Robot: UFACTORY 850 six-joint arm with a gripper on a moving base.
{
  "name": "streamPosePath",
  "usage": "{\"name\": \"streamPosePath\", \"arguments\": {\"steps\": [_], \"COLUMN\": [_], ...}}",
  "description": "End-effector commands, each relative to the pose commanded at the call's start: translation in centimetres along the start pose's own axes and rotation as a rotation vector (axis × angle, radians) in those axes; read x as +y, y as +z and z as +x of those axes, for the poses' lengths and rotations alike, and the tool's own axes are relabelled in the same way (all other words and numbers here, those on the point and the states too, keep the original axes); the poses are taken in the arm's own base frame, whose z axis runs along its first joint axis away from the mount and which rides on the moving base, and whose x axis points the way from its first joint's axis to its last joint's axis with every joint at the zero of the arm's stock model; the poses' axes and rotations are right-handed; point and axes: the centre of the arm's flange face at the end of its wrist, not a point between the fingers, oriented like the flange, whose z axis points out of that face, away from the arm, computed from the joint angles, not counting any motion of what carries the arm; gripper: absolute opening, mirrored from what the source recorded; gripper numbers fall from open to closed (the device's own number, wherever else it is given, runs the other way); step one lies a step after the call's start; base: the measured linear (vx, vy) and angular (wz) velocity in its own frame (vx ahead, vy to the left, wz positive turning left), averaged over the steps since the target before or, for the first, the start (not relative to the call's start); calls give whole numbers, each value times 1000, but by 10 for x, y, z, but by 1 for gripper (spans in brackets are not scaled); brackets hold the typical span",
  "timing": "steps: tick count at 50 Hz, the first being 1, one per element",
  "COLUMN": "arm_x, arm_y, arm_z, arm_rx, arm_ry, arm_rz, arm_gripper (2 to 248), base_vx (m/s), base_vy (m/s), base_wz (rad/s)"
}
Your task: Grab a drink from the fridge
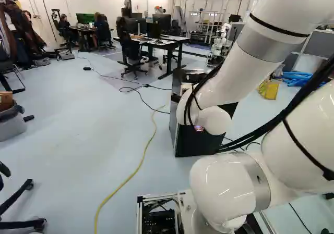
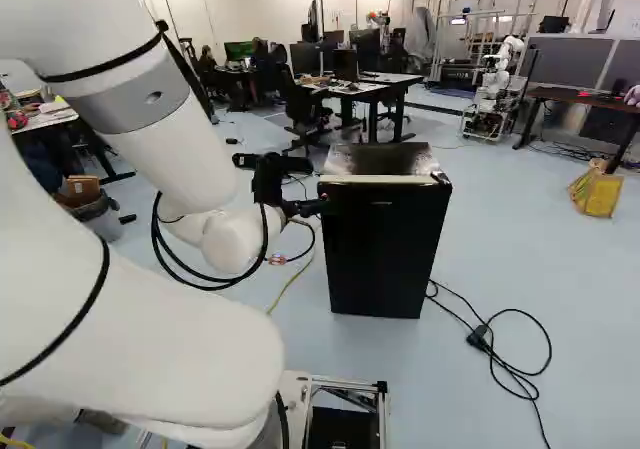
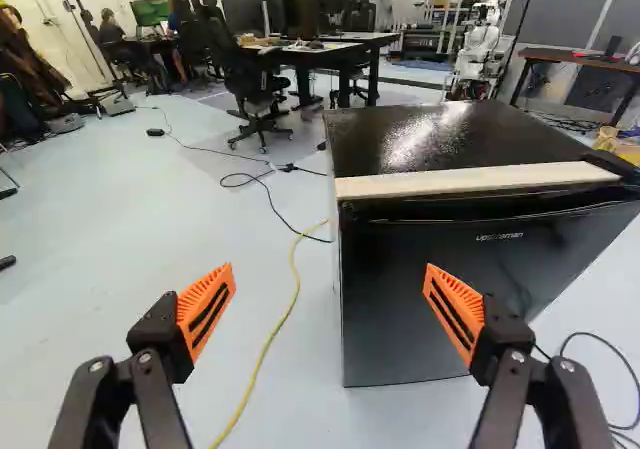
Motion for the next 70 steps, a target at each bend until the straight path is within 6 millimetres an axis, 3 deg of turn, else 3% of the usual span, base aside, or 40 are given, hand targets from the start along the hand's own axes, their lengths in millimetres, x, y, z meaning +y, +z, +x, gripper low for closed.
{"name": "streamPosePath", "arguments": {"steps": [36, 70], "arm_x": [-6, -31], "arm_y": [5, 14], "arm_z": [2, 7], "arm_rx": [-5, 7], "arm_ry": [76, 127], "arm_rz": [-62, -73], "arm_gripper": [247, 247], "base_vx": [0, 0], "base_vy": [0, 0], "base_wz": [0, 0]}}
